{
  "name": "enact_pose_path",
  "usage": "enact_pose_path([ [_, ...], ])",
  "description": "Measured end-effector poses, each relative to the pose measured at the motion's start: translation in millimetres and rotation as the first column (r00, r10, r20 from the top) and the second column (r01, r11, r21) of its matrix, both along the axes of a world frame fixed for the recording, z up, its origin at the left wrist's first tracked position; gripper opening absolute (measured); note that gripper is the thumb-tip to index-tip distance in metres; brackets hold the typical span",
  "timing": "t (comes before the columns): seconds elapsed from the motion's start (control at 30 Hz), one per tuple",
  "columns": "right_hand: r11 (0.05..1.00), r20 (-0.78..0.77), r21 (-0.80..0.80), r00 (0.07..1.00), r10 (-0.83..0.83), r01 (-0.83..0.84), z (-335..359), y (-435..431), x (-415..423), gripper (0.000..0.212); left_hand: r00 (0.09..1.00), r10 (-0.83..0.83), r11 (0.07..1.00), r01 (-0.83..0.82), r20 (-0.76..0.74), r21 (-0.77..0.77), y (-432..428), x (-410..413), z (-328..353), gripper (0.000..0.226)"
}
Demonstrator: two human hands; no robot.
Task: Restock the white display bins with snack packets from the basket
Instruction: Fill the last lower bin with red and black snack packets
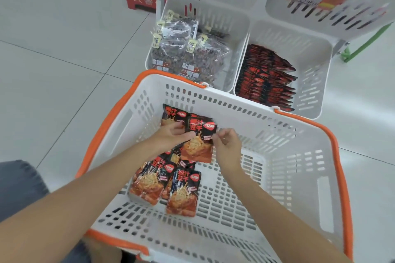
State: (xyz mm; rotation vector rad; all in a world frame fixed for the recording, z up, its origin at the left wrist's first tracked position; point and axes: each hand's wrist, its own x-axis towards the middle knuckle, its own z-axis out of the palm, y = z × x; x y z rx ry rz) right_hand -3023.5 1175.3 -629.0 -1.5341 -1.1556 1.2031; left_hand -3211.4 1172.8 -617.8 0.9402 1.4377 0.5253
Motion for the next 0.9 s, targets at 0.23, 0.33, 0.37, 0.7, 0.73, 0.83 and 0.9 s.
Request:
enact_pose_path([
  [0.23,0.715,0.313,-0.439,0.653,0.690,-0.544,-38,-14,-5,0.088,0.968,0.214,0.975,-0.204,-0.127,0.091,-3,-11,-3,0.009],
  [0.33,0.564,0.544,-0.600,0.228,0.808,-0.567,-75,-34,-8,0.105,0.954,0.225,0.974,-0.224,-0.199,0.026,-4,-28,-6,0.011],
  [0.37,0.602,0.596,-0.561,0.228,0.770,-0.568,-81,-37,-10,0.094,0.957,0.219,0.975,-0.221,-0.190,0.008,-4,-32,-8,0.017],
  [0.7,0.692,0.138,-0.503,0.743,0.655,-0.517,-25,-15,12,0.041,0.956,0.253,0.963,-0.235,-0.147,0.130,-3,-35,-2,0.038],
  [0.73,0.700,0.122,-0.470,0.746,0.655,-0.538,-12,-8,21,0.019,0.959,0.230,0.969,-0.210,-0.164,0.134,-3,-34,-1,0.038],
  [0.83,0.652,0.169,-0.428,0.653,0.739,-0.626,27,16,43,0.014,0.963,0.210,0.969,-0.182,-0.170,0.167,2,-28,1,0.040],
  [0.9,0.600,0.185,-0.431,0.585,0.790,-0.674,56,28,50,0.013,0.965,0.227,0.959,-0.197,-0.135,0.203,6,-18,11,0.041],
])
